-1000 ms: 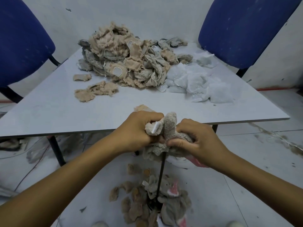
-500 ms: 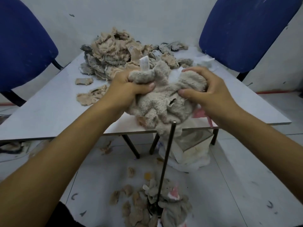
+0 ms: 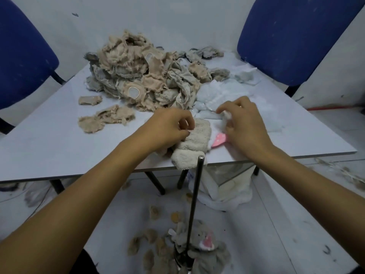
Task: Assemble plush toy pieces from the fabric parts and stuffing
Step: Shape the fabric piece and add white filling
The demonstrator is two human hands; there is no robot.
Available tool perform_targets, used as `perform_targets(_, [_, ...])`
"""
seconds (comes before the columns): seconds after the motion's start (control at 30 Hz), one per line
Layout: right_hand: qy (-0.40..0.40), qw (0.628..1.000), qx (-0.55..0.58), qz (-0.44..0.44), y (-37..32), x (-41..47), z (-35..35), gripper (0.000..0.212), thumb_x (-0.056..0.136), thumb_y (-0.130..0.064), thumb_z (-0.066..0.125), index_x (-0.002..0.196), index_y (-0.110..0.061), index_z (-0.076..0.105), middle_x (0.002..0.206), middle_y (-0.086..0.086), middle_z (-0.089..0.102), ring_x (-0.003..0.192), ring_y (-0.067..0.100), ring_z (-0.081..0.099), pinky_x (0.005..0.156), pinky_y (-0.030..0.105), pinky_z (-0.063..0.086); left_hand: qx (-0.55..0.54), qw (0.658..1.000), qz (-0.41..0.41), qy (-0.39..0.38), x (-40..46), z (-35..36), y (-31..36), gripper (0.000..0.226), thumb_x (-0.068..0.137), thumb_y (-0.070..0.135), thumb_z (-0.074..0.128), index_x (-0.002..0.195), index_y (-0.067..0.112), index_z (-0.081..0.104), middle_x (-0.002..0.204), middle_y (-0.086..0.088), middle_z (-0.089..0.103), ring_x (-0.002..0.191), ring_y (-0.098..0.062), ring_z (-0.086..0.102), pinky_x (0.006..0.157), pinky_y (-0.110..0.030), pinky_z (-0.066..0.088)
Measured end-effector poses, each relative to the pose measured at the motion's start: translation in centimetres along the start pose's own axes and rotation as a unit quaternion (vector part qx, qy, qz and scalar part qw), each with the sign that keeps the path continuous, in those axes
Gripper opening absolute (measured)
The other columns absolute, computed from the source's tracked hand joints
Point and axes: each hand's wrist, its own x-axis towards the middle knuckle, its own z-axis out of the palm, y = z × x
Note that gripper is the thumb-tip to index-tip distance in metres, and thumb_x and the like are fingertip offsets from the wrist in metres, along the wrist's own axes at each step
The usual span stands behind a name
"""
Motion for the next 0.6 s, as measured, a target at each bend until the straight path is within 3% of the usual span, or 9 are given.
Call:
perform_targets(0.1, [0.036, 0.986, -0.162, 0.019, 0.9, 0.0, 0.2, 0.033, 0.091, -0.020, 0.063, 0.123, -0.029, 0.057, 0.126, 0.007, 0.048, 0.114, 0.031, 0.044, 0.081, 0.042, 0.032, -0.011, 0.999, -0.023, -0.021, 0.6, 0.0, 0.1, 0.026, 0.082, 0.006, 0.073, 0.102, 0.023, 0.073, 0.089, 0.009, 0.062, 0.075, 0.001, 0.057, 0.064, -0.010, 0.041])
perform_targets(0.17, [0.022, 0.985, -0.166, 0.029, 1.3, 0.1, 0.3, 0.030, 0.094, -0.028, 0.060, 0.123, -0.030, 0.055, 0.126, 0.007, 0.052, 0.114, 0.031, 0.046, 0.083, 0.044, 0.035, -0.008, 0.999, -0.033, -0.038, 0.8, -0.2, 0.2, 0.026, 0.081, 0.007, 0.074, 0.100, 0.025, 0.073, 0.085, 0.015, 0.056, 0.077, 0.000, 0.057, 0.061, -0.009, 0.040])
perform_targets(0.3, [0.062, 0.993, -0.104, 0.001, 1.7, 0.5, 0.2, 0.016, 0.098, -0.031, 0.056, 0.110, -0.027, 0.065, 0.115, 0.001, 0.060, 0.108, 0.027, 0.049, 0.080, 0.040, 0.032, 0.004, 0.999, -0.010, 0.041, 1.0, 0.5, 0.3, 0.010, 0.084, 0.012, 0.072, 0.090, 0.018, 0.075, 0.076, 0.017, 0.054, 0.065, 0.007, 0.051, 0.059, -0.002, 0.036])
perform_targets(0.4, [0.103, 0.993, -0.050, -0.023, 1.5, 0.7, -0.4, 0.013, 0.097, -0.028, 0.060, 0.105, -0.023, 0.069, 0.112, 0.003, 0.058, 0.107, 0.028, 0.049, 0.078, 0.040, 0.033, 0.002, 0.994, 0.021, 0.109, 1.1, 1.3, 0.7, 0.003, 0.088, 0.012, 0.066, 0.088, 0.015, 0.066, 0.082, 0.007, 0.057, 0.072, -0.006, 0.052, 0.066, -0.018, 0.039])
perform_targets(0.5, [0.123, 0.992, 0.038, -0.016, 1.2, 0.9, -1.0, 0.014, 0.099, -0.026, 0.057, 0.107, -0.019, 0.066, 0.112, 0.002, 0.055, 0.108, 0.025, 0.050, 0.085, 0.041, 0.041, -0.001, 0.993, 0.044, 0.106, 1.4, 1.7, 1.2, 0.002, 0.089, 0.010, 0.062, 0.090, 0.011, 0.060, 0.084, -0.003, 0.062, 0.079, -0.023, 0.057, 0.071, -0.038, 0.048])
perform_targets(0.6, [0.132, 0.981, 0.139, -0.023, 0.3, 1.2, -1.6, 0.016, 0.105, -0.028, 0.044, 0.112, -0.017, 0.054, 0.099, -0.005, 0.056, 0.090, 0.012, 0.055, 0.076, 0.020, 0.043, -0.002, 0.996, 0.052, 0.075, 1.5, 2.0, 1.6, 0.003, 0.091, 0.013, 0.064, 0.092, 0.013, 0.061, 0.082, -0.003, 0.066, 0.079, -0.019, 0.060, 0.071, -0.037, 0.051])
